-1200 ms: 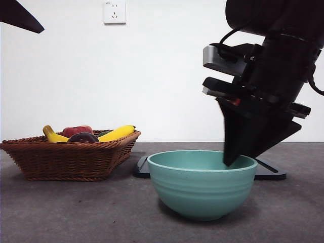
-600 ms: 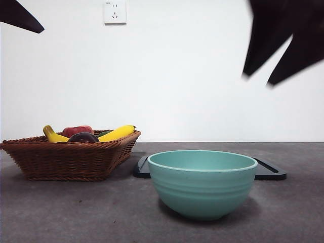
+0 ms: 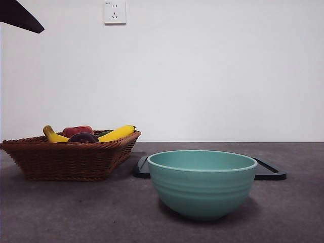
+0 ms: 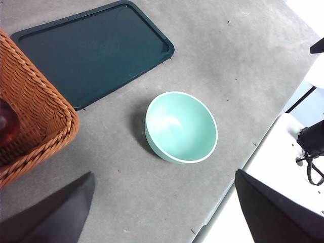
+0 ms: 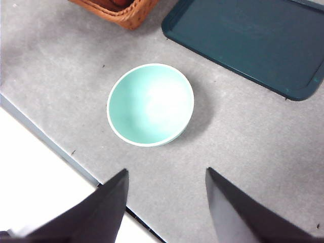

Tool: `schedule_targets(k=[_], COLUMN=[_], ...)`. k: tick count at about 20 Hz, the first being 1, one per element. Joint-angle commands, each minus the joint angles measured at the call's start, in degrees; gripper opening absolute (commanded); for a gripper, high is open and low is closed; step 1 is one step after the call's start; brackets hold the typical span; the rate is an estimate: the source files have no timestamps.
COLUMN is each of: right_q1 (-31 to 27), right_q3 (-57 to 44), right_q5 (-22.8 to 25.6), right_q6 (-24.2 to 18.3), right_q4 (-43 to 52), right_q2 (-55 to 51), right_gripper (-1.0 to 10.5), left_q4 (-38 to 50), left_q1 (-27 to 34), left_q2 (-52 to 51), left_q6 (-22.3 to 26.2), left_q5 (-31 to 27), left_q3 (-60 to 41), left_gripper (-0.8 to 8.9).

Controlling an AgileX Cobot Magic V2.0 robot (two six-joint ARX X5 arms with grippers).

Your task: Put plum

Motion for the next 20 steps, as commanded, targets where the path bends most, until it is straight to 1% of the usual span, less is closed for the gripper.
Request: schedule_targets(k=[1,8,9,10,12,13,14,20], right_q1=[0.35,0.35,0.35,0.35,0.35,0.35,0.35,0.35], right_q3=[0.90,0.90,0.90,0.90,0.90,0.90,0.90,0.90], right_q5=[-0.15,-0.11,-0.11,-0.11,-0.09,-0.09,-0.09,0.07], right_q6=[-0.55,-0.55,-0.55,-0.55,-0.55,-0.55,-0.52,-0.35], right_q4=[0.50,0.52,0.52,0.52,0.52,0.52,0.50,0.52], right_q2=[0.50,0.50,0.50,0.50,0.50,0.50,0.48,0.48], right_gripper=[2.4,2.4,2.4,2.0,0.2,0.1,0.1,0.1], left_q4=[0.59,0.61,0.61,0.59,0.61,0.61,0.61,0.61], left_q1=[-0.22,-0.22,-0.22,-0.22,-0.22,-0.22,-0.22,-0.22], left_q2=[0.26,0.26,0.26,0.26,0.26,0.26,0.26,0.26], left_q6=[0.02,0.04,0.04,0.07,0.07,0.07,0.04,0.04], left_q5=[0.37,0.37,0.37,0.37,0.37,0.37,0.37,0.37], left_q3=[1.14,1.14,1.14,1.14,1.14,1.14,1.14,1.14], left_gripper=[4.36,4.31,3.70,3.07,1.15,0.20,0.07,0.07])
